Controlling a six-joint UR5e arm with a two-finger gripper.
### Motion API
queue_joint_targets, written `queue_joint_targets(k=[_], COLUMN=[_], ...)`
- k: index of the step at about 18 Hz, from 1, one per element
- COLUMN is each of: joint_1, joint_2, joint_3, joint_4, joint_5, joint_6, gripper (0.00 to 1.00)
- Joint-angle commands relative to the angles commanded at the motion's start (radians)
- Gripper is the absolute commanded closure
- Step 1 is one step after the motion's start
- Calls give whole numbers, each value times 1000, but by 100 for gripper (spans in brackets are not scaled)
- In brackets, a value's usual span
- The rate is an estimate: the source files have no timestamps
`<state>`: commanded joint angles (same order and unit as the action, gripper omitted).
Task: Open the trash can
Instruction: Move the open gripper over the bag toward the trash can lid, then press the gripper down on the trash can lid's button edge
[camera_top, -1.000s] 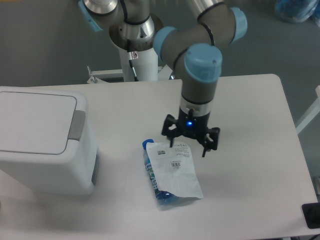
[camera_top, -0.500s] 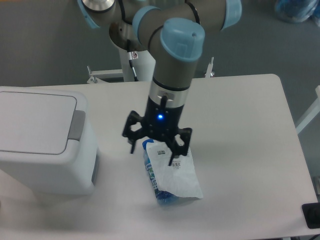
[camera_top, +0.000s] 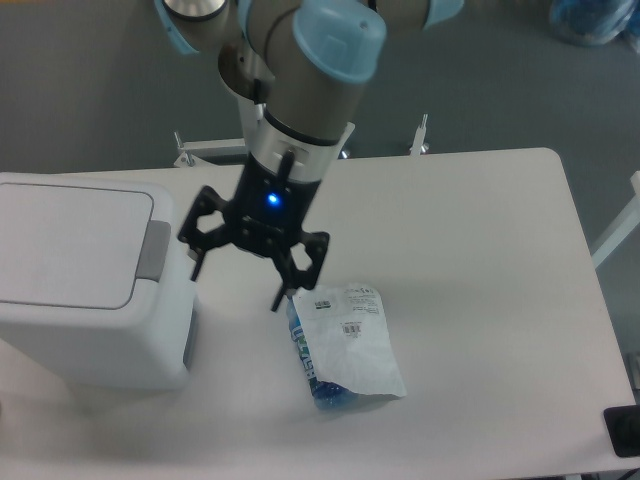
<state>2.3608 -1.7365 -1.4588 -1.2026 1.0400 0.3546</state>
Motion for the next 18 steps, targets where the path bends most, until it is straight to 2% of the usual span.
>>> queue_joint_targets(k=[3, 7, 12, 18], joint_1=[-5, -21, -29, -37], joint_2=[0, 3, 9, 15], joint_3=[-9, -61, -90, -98], joint_4=[0, 21, 21, 21], joint_5=[2, 6, 17, 20], joint_6=[-28, -22, -23, -22], gripper=[0, 0, 0, 0])
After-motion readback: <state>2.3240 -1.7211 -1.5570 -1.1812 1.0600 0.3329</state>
